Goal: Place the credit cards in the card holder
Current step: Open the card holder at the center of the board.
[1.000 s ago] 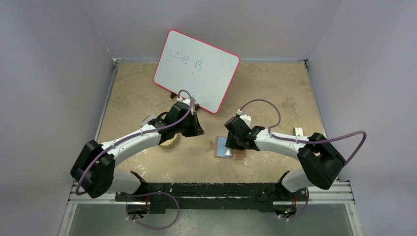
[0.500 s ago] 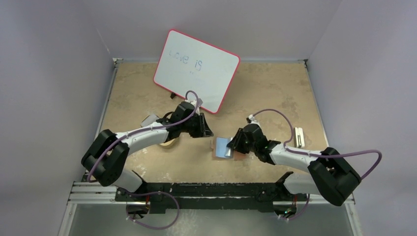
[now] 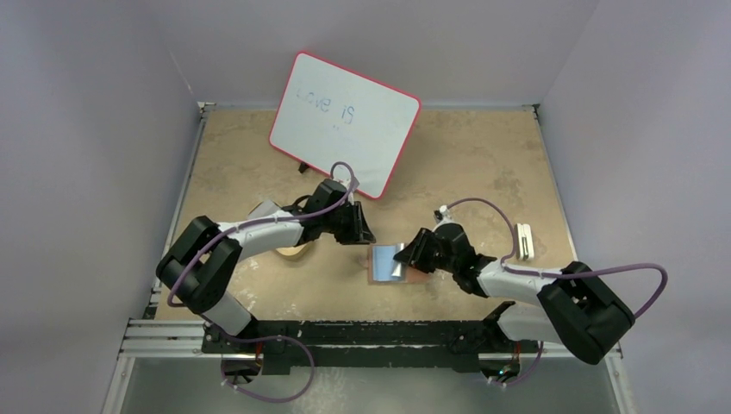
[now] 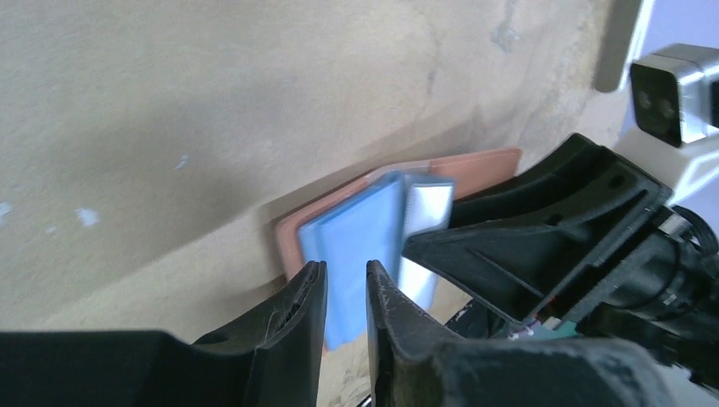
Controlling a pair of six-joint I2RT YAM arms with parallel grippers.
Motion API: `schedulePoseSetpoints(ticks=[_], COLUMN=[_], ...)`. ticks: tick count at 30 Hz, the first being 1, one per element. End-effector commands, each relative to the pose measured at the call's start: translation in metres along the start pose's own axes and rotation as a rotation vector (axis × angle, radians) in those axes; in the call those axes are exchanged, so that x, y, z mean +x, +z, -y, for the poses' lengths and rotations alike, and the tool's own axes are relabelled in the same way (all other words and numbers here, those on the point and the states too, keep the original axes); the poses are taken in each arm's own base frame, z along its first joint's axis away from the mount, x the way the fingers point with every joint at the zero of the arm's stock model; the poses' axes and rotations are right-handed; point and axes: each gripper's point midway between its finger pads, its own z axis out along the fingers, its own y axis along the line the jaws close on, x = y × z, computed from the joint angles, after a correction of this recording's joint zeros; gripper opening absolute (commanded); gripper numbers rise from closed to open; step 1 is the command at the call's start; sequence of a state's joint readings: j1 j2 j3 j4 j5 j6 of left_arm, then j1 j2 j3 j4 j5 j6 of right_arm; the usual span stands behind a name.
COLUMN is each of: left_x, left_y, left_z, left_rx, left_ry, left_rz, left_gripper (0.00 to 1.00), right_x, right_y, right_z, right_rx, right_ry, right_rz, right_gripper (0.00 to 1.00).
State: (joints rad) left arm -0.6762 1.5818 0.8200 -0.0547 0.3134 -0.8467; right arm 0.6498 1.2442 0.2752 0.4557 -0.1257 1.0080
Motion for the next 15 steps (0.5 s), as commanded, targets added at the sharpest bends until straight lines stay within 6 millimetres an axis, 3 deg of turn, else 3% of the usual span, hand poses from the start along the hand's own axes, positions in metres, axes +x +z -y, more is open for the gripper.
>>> schedulePoseSetpoints(ticks=[1, 7, 15], left_x=[-0.006, -0.005, -0.003], left_y=[0.002, 0.015, 0.030], left_z=[0.037, 0.032, 0.028], left_rx=[0.186, 0.170, 0.164], left_ry=[-0.007, -0.023, -0.049], left_rz=[-0.005, -0.025, -0.055], left_gripper=[0.18, 0.07, 0.04], right_x=[-0.010, -0.012, -0.015], right_y=[-0.003, -0.004, -0.003], right_z=[-0.029, -0.032, -0.037], right_rx=[-0.131, -0.157, -0.171], right_ry=[0.010, 0.001, -0.010], right_rz=[0.031, 0.040, 0.047], right_gripper=[0.31, 0.31, 0.31])
